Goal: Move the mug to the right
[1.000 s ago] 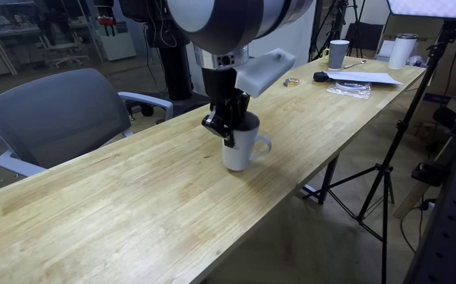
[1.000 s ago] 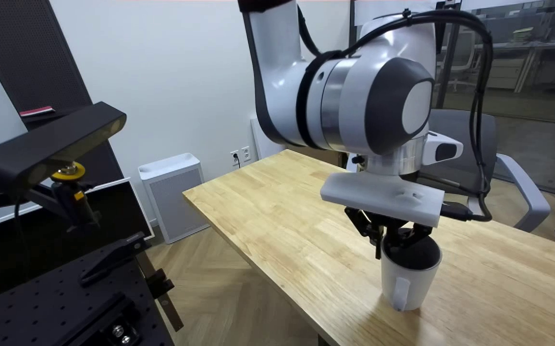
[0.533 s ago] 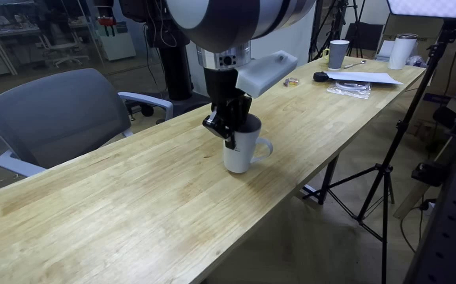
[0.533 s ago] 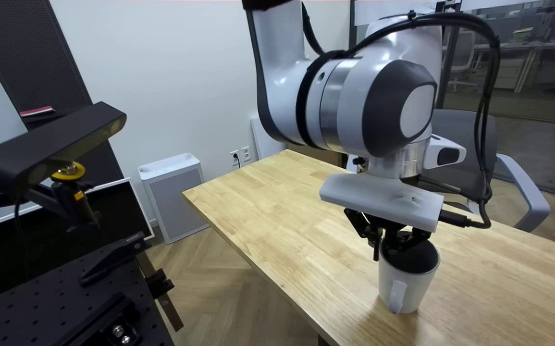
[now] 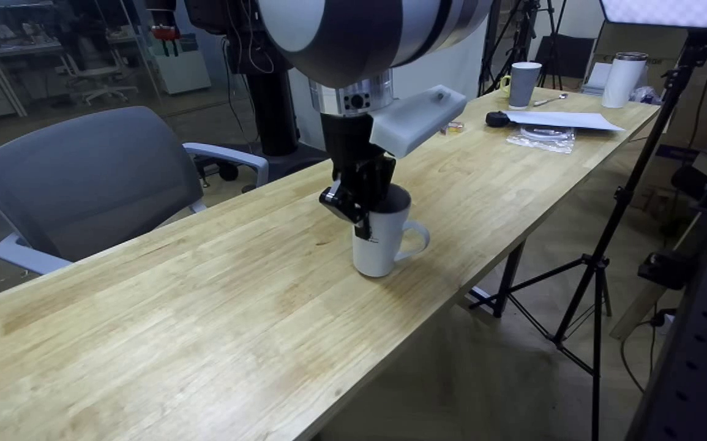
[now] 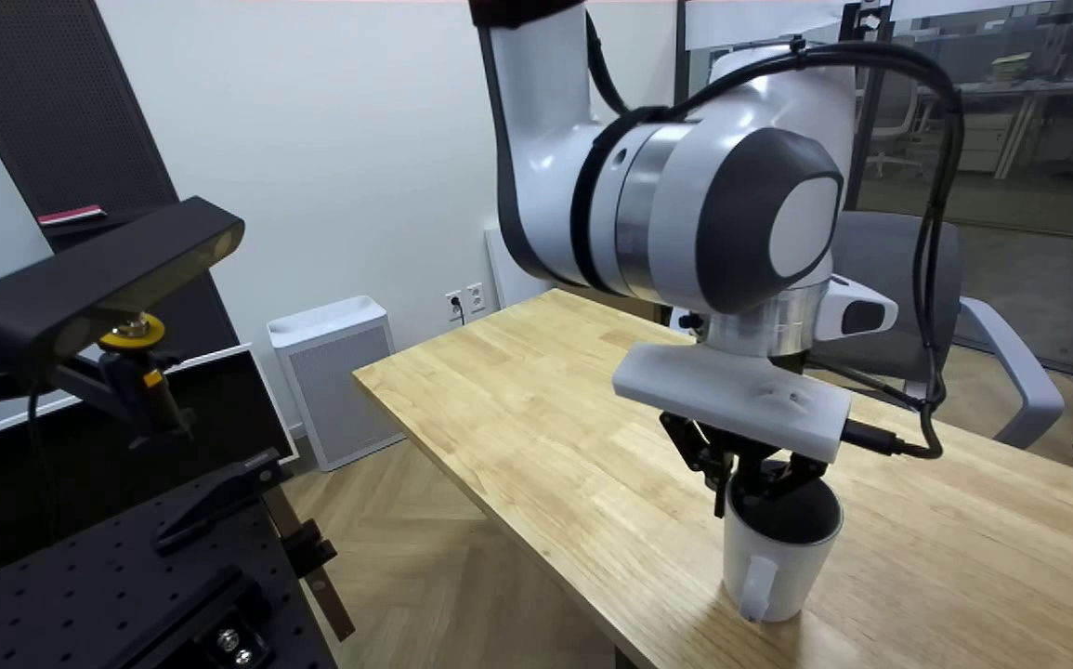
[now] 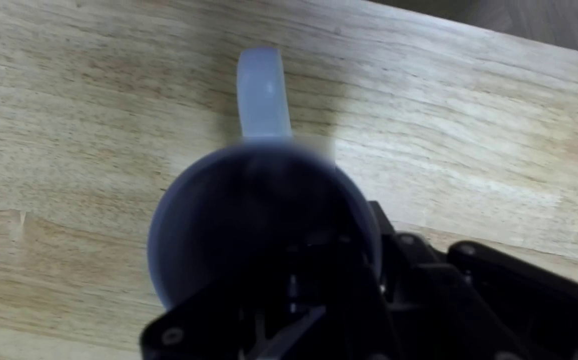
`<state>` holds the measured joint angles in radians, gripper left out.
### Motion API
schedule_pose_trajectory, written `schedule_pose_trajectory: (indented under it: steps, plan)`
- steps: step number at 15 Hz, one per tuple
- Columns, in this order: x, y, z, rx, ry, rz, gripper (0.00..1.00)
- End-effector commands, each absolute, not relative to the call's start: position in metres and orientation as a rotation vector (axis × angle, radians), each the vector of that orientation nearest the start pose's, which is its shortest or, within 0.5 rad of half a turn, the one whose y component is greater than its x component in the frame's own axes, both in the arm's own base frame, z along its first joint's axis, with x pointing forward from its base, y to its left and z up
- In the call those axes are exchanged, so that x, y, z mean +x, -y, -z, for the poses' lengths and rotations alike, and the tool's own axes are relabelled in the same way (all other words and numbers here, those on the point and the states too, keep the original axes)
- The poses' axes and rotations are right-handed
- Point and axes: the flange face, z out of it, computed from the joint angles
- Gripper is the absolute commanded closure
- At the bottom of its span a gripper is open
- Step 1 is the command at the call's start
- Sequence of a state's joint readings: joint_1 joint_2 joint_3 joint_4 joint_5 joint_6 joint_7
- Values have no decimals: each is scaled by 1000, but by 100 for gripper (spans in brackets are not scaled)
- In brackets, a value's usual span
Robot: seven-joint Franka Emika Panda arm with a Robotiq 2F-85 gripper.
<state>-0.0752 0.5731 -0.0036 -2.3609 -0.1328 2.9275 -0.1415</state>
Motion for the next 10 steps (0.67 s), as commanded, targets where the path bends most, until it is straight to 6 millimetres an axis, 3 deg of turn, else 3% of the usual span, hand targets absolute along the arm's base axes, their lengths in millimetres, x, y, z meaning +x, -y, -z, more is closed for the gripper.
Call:
schedule_pose_trajectory:
  steps: [1, 6, 7, 8, 10]
  plan:
    - [487, 30, -92, -3146, 294, -26, 98]
    - [486, 29, -89, -3146, 292, -55, 98]
    - [485, 28, -89, -3145, 291, -59, 65]
    - [485, 28, -88, -3145, 291, -64, 64]
    - [486, 29, -89, -3147, 292, -65, 52]
